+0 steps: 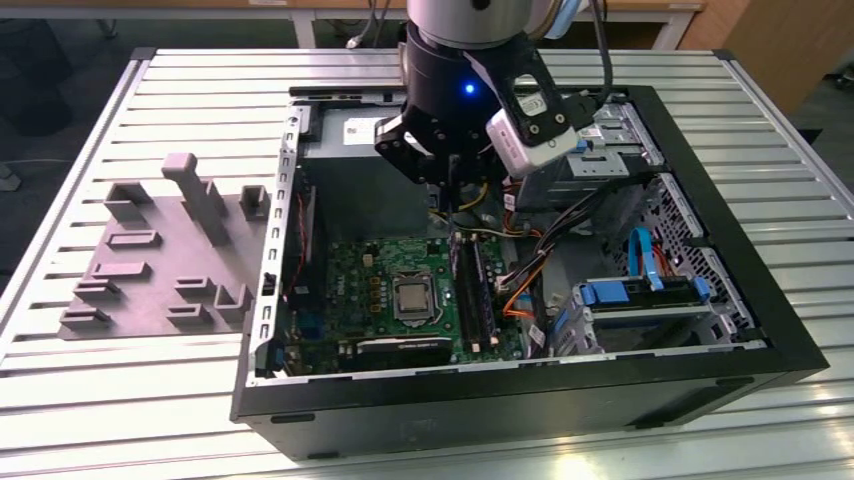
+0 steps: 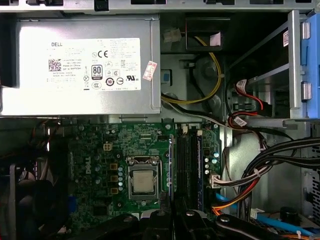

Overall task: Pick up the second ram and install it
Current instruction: 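Insert the second ram into the second slot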

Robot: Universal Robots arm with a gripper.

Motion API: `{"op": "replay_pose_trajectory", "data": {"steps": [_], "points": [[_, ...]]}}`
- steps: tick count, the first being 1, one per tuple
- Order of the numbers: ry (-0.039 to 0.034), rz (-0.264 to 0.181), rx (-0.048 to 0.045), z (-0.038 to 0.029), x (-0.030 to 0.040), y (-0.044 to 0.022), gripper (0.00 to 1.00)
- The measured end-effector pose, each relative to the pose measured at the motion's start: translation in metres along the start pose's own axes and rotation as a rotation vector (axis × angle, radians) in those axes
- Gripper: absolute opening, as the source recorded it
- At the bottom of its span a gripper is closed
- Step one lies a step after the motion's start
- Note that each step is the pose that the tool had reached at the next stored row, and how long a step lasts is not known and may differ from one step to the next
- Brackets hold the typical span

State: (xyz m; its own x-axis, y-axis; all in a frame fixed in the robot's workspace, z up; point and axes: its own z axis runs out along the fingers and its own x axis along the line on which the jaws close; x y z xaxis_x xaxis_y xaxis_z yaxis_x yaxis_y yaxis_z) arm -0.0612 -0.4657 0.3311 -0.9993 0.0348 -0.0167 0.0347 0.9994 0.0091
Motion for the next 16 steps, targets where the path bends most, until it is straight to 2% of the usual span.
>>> {"op": "replay_pose_trajectory", "data": {"steps": [12, 16], "points": [[-0.0001, 0.0, -0.0001, 0.0007, 0.0, 0.0, 0.14], [0.002, 0.001, 0.0, 0.0046, 0.0001, -0.0004, 0.14]]}}
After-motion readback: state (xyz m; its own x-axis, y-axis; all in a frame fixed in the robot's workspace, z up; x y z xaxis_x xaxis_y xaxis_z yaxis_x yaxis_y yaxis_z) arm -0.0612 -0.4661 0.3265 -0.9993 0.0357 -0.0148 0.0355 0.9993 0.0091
